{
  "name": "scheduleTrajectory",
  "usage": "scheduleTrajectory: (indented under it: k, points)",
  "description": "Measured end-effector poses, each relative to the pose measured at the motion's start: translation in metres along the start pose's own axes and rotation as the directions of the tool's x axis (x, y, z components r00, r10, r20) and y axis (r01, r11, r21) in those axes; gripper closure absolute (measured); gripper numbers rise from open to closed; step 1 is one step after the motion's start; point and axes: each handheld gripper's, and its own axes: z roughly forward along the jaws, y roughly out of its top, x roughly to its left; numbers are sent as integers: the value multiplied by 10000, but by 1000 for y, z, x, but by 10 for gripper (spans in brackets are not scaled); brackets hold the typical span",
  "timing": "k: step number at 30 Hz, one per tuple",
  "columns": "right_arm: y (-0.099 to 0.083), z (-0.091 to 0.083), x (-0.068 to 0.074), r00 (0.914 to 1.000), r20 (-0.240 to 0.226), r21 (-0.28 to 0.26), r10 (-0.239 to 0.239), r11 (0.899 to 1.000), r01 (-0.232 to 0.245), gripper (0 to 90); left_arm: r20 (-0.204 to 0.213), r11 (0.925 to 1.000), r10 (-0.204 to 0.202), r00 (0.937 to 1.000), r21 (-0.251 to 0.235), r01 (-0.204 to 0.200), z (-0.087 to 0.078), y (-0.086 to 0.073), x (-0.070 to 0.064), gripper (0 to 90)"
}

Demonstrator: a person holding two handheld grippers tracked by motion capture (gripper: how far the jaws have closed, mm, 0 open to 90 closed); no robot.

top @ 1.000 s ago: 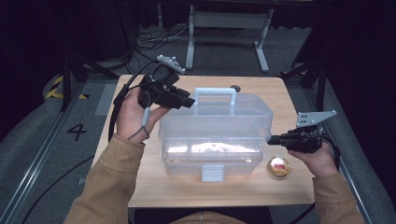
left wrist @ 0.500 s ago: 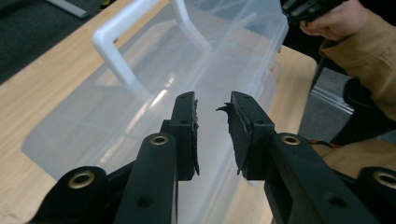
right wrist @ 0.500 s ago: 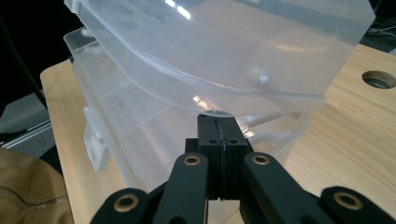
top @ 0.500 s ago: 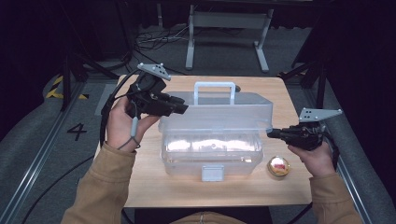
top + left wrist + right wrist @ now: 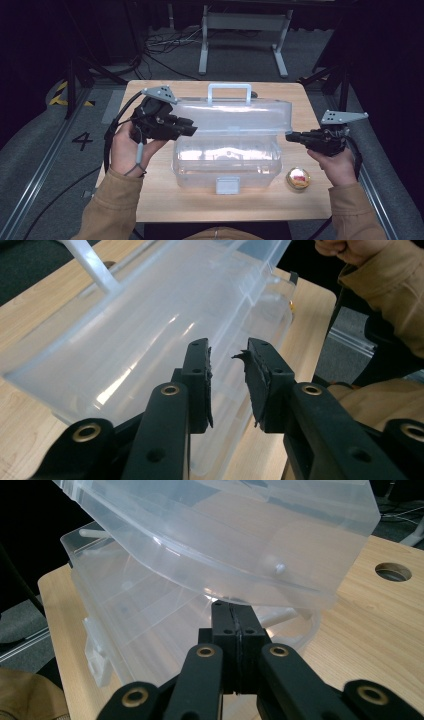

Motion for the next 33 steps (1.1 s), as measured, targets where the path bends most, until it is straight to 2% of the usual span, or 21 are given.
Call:
scheduleTrajectory:
  k: [5, 7, 13, 17, 22, 27, 29, 33]
  points:
    - [1, 0, -1, 10000, 3, -110, 51, 9999, -51, 900, 2, 10000, -52, 10000, 79, 52, 4, -13, -2, 720]
    - [2, 0, -2, 9999, 10, -230, 170, 9996, -170, 900, 56, 9998, -193, 9998, -4, 193, 6, -22, -2, 720]
    - [4, 1, -2, 9996, 103, -387, 266, 9989, -262, 900, -31, 9990, -440, 9990, 5, 440, 16, -34, 3, 726]
    - [5, 2, -3, 9993, 191, -575, 318, 9979, -306, 900, -410, 9982, -571, 9975, 138, 577, 23, -40, 8, 728]
    - [4, 2, -2, 9991, 254, -726, 348, 9968, -329, 900, -913, 9959, -903, 9917, -146, 893, 26, -45, 17, 747]
    - [3, 2, -2, 9990, 270, -829, 364, 9960, -340, 900, -1060, 9903, -1325, 9855, -559, 1271, 30, -54, 26, 775]
    - [2, 2, -2, 9990, 281, -836, 341, 9960, -317, 900, -1076, 9900, -1335, 9852, -611, 1274, 30, -54, 27, 789]
    - [2, 2, -2, 9989, 277, -887, 375, 9954, -349, 900, -1632, 9896, -1266, 9784, -889, 1133, 34, -57, 27, 831]
